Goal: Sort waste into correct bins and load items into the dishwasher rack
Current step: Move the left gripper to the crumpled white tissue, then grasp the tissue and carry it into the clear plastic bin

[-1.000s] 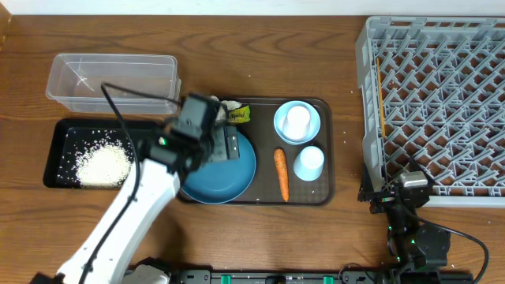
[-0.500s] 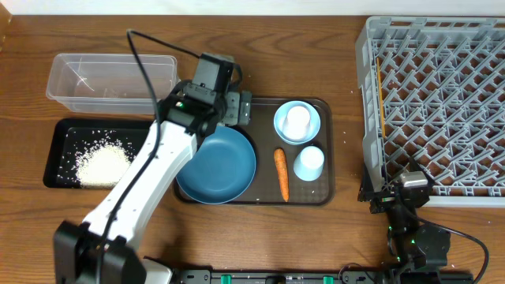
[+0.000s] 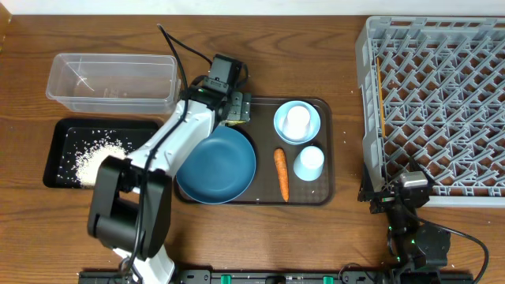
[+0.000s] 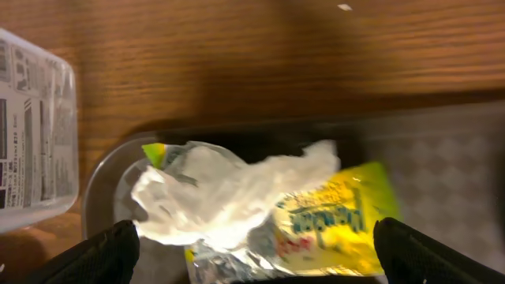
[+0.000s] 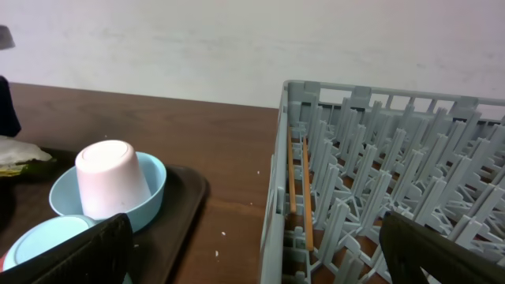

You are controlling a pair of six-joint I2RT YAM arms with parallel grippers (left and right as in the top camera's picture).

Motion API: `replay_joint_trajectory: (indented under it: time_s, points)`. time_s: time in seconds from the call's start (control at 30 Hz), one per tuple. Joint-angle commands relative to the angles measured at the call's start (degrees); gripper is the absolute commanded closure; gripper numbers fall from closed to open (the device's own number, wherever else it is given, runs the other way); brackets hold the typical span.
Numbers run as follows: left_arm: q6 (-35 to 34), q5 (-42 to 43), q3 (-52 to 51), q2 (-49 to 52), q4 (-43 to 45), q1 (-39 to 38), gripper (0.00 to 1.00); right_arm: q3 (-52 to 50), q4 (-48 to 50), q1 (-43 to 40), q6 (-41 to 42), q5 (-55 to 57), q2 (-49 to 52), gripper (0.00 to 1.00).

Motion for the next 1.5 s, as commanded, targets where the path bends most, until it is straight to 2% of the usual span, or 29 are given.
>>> replay_joint_trajectory:
  time_s: [0.0,0.4,0.7,0.97,1.17,1.47]
  points:
    - [-0.9,-1.3,0.9,0.7,1.0,2.4,0.03,-0.1,-0.2,-0.6,0.2,0.4,-0.2,0.01]
    - [-2.2,1.9,0.8,1.3,1.0,3.6,0.09,-0.1,-0.2,-0.6,0.2,0.4,-0.2,0.01]
    - [-2.0,1.9,0.8,5.7,1.2,3.6,0.09,-0.1,-0.2,-0.6,0.2,0.4,-0.2,0.01]
    - [-1.3,1.7,0.9,5.4,2.9,3.6,0.11,-0.1,-0.2,-0.6,0.2,0.4,-0.2,0.01]
    - [-1.3,1.7,0.9,3.7,2.9,3.6,0.32,-0.1,-0.2,-0.6,0.2,0.4,-0.2,0.01]
    - [-1.3,1.7,0.9,3.2,1.8,3.6,0.78,-0.1,-0.2,-0.6,0.2,0.4,-0.2,0.01]
